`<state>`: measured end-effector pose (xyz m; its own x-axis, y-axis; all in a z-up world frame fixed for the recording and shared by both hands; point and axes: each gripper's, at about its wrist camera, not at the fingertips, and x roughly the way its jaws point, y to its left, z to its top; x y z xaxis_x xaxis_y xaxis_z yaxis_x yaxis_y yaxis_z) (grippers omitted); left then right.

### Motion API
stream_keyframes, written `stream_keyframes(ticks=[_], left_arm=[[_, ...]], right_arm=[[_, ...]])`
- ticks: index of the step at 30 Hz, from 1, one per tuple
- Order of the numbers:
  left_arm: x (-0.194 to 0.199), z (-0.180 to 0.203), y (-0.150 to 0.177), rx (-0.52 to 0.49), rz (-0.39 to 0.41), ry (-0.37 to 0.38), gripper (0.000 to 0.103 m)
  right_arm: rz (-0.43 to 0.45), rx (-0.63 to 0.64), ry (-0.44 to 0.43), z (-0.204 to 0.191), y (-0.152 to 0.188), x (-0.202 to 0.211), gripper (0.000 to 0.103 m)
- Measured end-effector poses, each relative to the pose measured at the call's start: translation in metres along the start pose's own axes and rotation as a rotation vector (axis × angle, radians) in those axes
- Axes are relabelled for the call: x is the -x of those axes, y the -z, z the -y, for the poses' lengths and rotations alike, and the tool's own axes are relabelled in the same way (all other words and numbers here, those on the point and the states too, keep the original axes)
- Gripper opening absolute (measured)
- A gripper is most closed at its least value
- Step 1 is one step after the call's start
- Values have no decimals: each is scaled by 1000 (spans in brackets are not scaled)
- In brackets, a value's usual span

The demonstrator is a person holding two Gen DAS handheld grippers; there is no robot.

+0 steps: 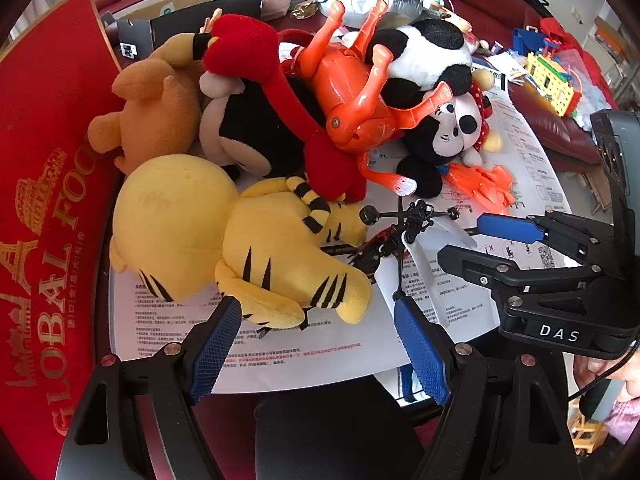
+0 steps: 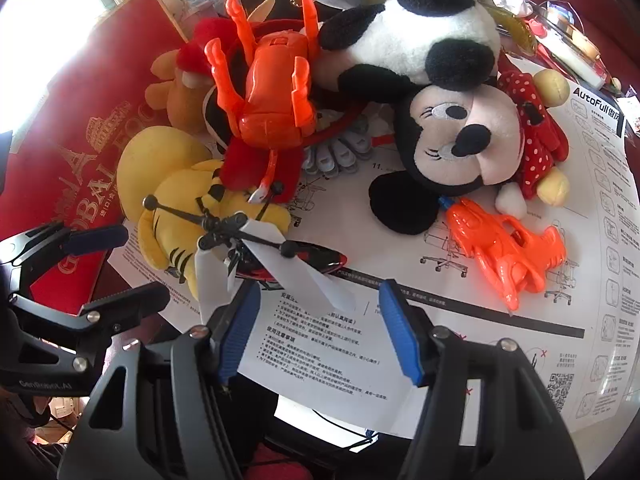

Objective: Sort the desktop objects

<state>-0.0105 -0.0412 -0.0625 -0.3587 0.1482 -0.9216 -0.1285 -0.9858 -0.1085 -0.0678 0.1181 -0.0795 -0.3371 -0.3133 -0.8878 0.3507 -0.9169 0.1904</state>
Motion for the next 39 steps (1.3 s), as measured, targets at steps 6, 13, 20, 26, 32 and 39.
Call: stream_keyframes(ticks=[6, 13, 20, 26, 32, 39], left_arm=[[-3, 0, -1, 5, -3, 8, 80], [-6, 5, -2, -6, -9, 7, 80], [-7, 11, -7, -21, -14, -1, 80], [-12, 29, -16, -72, -18, -1, 80], [-21, 62, -31, -159, -24, 10, 76], [-29, 80, -41, -188, -40, 50, 76]], right_arm=[[-3, -16, -2, -2, 2, 0, 62], [-5, -31, -4, -6, 2, -3, 62], [-3, -36, -38, -6, -1, -7, 35], [9, -65, -71, 7, 3, -5, 21], [23, -133, -51, 33, 8, 1, 7], [45, -224, -42, 72, 22, 14, 8]])
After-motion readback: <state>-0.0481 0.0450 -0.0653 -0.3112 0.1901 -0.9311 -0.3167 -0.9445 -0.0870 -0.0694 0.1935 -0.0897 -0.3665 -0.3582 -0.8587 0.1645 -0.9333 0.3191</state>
